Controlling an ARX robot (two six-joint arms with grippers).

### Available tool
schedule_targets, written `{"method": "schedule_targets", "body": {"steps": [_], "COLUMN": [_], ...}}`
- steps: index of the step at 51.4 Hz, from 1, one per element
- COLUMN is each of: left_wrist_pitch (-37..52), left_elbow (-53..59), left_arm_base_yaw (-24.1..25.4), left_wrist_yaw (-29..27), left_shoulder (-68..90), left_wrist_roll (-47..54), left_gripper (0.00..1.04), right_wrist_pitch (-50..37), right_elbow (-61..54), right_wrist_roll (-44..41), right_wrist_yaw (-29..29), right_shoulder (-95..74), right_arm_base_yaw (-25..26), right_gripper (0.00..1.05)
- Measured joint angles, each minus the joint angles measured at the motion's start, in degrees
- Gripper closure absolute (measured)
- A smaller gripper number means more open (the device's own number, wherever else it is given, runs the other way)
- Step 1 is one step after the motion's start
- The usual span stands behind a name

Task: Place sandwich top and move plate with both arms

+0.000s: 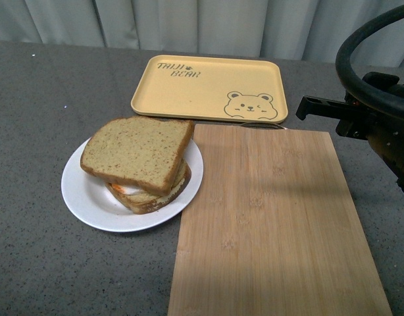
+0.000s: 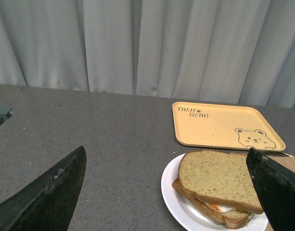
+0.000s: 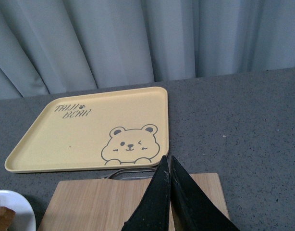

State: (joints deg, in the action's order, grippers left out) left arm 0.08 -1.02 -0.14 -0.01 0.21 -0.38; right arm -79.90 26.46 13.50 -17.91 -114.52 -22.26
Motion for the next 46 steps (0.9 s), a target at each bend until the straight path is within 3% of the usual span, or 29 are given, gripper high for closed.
{"method": "schedule_targets", "body": {"steps": [5,9,14,29,34,46], "left_wrist_pitch": [0.0,0.0,-0.1,-0.1,-0.1,-0.1], "left_elbow": [0.0,0.0,0.0,0.0,0.0,0.0], "left_arm_base_yaw": [0.0,0.0,0.0,0.0,0.0,0.0], "left_wrist_yaw": [0.0,0.1,-0.4,0.0,-0.1,0.0], "left_shoulder": [0.0,-0.1,0.0,-0.2,-0.2,-0.2], "left_wrist_roll": [0.0,0.1,0.1,0.1,0.1,0.1], "left_gripper": [0.07,0.07,0.07,0.07,0.07,0.07], "right_wrist_pitch": [0.0,2.7,6.1,22.5,28.1,45.7], "right_elbow": [-0.7,-12.1,-21.4,-26.3,-26.3,-26.2], "right_wrist_roll": [-0.3,-6.9,-10.2,-12.9,-13.2,-13.2], "right_wrist_yaw": [0.1,8.2,7.4,12.6,17.6,17.8], "right_shoulder": [0.0,13.1,31.0,55.8,62.2,79.7], "right_arm_base_yaw": [0.0,6.5,13.1,16.8,20.1,22.1], "right_gripper": [1.04,1.04,1.04,1.04,1.04,1.04]}}
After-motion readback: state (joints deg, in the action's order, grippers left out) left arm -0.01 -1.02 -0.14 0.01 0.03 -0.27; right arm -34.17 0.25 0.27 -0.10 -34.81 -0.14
